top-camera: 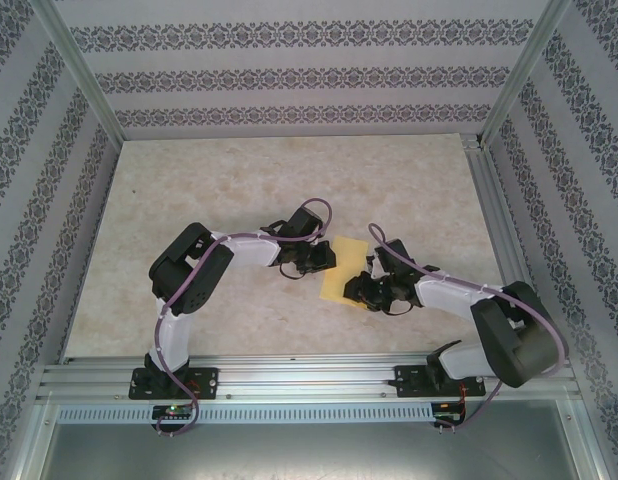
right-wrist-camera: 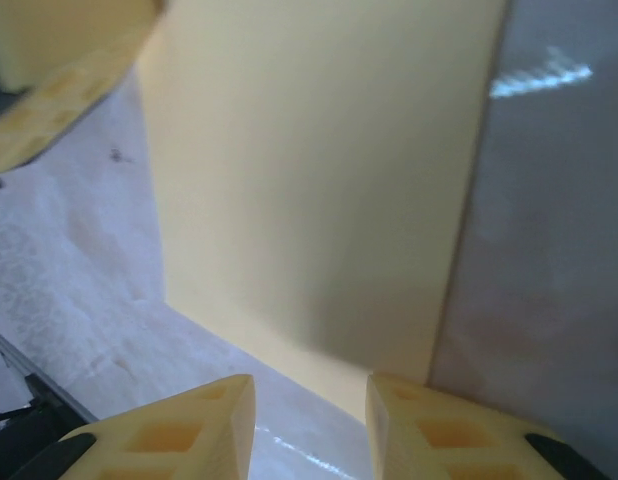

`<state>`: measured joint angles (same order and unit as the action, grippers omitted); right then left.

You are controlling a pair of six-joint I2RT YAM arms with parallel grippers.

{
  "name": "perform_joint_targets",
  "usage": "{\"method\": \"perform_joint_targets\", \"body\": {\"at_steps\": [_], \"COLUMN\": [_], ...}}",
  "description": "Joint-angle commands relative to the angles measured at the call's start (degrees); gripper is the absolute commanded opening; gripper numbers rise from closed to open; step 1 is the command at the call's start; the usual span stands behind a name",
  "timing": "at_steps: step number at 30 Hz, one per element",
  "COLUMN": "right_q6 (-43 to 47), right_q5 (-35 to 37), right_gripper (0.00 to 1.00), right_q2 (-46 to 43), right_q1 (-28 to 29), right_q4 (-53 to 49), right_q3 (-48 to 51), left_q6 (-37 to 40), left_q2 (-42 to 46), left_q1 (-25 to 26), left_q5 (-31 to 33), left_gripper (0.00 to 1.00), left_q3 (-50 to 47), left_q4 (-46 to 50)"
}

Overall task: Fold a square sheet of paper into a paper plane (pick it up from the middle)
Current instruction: Fold the square sheet of paper in half at the center of the table.

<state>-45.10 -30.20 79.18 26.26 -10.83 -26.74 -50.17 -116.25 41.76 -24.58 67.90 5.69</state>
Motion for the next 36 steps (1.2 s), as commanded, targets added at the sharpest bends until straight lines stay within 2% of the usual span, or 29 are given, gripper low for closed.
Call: {"method": "perform_joint_targets", "body": {"at_steps": [1,7,10,18,21,24,29,32,36], "right_q6": [0.3,1.3,0.6,-1.0,0.6,1.8,4.5,4.6,6.0], "right_q5": [2.0,3.6,2.6,0.1,1.6,2.8,4.6,1.9,-1.0], "right_gripper": [0.34,0.35,0.36,0.36,0.35,0.35,0.33,0.31,0.31], "right_q2": [1.8,-4.9,-6.6,-1.7,-1.3,-5.0,-7.8,-4.0,3.5], "right_q1": [0.5,0.5,0.5,0.5,0.5,0.0,-7.3,-11.7,-12.5], "right_q4": [0.0,-6.1,-6.0,1.2,-2.4,-5.7,-7.3,-3.2,-1.1], "right_q3": [1.4,-2.0,-2.7,1.7,0.7,-2.1,-7.0,-9.1,-14.4], "left_q6": [0.9,0.7,0.7,0.9,0.6,0.8,0.7,0.7,0.9], "left_q2": [-1.3,-1.2,-1.1,-1.2,-1.2,-1.1,-1.2,-1.3,-1.4], "left_q1": [1.3,1.3,1.4,1.4,1.4,1.4,1.4,1.5,1.5], "left_q5": [0.7,0.7,0.7,0.7,0.7,0.6,0.7,0.8,0.7], "left_gripper": [0.15,0.14,0.14,0.14,0.14,0.14,0.14,0.14,0.14], "left_q3": [-0.2,-0.3,-0.4,-0.2,-0.3,-0.2,-0.3,-0.3,-0.2], "left_q4": [3.8,3.8,3.7,3.8,3.7,3.6,3.6,3.6,3.9]}}
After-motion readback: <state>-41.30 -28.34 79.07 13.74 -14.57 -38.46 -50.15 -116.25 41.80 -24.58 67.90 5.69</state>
